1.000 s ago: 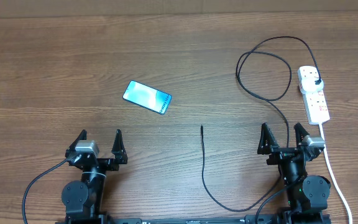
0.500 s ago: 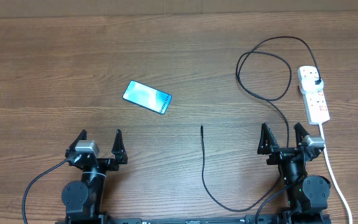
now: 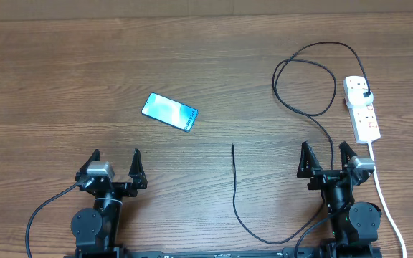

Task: Plug charger to phone and switch on socket

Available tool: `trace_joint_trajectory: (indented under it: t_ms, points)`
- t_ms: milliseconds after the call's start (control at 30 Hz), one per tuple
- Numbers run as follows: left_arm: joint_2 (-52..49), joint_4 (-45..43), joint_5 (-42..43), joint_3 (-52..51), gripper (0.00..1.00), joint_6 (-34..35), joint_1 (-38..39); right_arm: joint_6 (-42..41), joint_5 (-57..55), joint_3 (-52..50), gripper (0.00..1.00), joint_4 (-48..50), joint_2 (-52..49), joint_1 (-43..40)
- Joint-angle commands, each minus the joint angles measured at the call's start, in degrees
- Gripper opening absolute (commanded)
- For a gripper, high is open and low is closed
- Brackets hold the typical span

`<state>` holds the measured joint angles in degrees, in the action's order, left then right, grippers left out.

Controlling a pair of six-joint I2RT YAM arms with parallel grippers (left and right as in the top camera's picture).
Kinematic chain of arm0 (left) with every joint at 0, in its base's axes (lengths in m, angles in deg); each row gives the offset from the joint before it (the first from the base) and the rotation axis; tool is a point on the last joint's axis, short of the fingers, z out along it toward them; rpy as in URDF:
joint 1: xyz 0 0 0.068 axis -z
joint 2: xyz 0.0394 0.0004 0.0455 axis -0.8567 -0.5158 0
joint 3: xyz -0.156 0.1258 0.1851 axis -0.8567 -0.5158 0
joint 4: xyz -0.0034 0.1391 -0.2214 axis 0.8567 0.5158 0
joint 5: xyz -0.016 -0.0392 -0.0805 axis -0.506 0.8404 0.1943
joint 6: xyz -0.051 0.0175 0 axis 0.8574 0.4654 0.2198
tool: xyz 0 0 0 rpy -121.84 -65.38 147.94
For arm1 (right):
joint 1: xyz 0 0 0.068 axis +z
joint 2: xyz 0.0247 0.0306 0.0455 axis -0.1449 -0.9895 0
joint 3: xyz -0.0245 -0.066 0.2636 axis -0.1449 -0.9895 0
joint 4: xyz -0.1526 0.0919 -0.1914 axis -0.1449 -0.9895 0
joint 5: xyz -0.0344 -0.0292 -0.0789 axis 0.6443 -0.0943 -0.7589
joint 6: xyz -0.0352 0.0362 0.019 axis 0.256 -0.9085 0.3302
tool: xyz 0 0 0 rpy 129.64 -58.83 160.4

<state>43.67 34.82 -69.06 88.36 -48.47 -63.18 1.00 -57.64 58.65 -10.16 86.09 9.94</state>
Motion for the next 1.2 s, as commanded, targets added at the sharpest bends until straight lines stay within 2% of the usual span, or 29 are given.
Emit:
trace_joint_trajectory:
  t_ms: [0, 167, 533, 733, 967, 1167]
  points:
    - [0.59, 0.04, 0.59, -0.17, 0.99, -1.09, -0.35, -0.33, -0.76, -0.61, 1.00, 0.31, 0.57, 0.37]
    - [0.59, 0.04, 0.50, -0.17, 0.99, -3.06, -0.35, -0.31, -0.76, -0.61, 1.00, 0.28, 0.57, 0.37]
    - [0.57, 1.31, 0.57, 2.93, 1.00, -2.58, -0.35, -0.33, -0.76, -0.61, 1.00, 0.28, 0.57, 0.37]
    - [-0.46, 6.43, -0.66, 7.82, 1.00, -2.60, -0.35, -0.31, -0.76, -0.61, 1.00, 0.31, 0.57, 0.37]
    - [-8.48, 9.27, -0.63, 14.64, 1.00, -2.60, -0.33, -0.33, -0.76, -0.61, 1.00, 0.28, 0.57, 0.37]
    - [-20.74, 9.33, 2.29, 22.25, 1.00, -2.58, -0.26, -0.31, -0.76, -0.61, 1.00, 0.31, 0.57, 0.37]
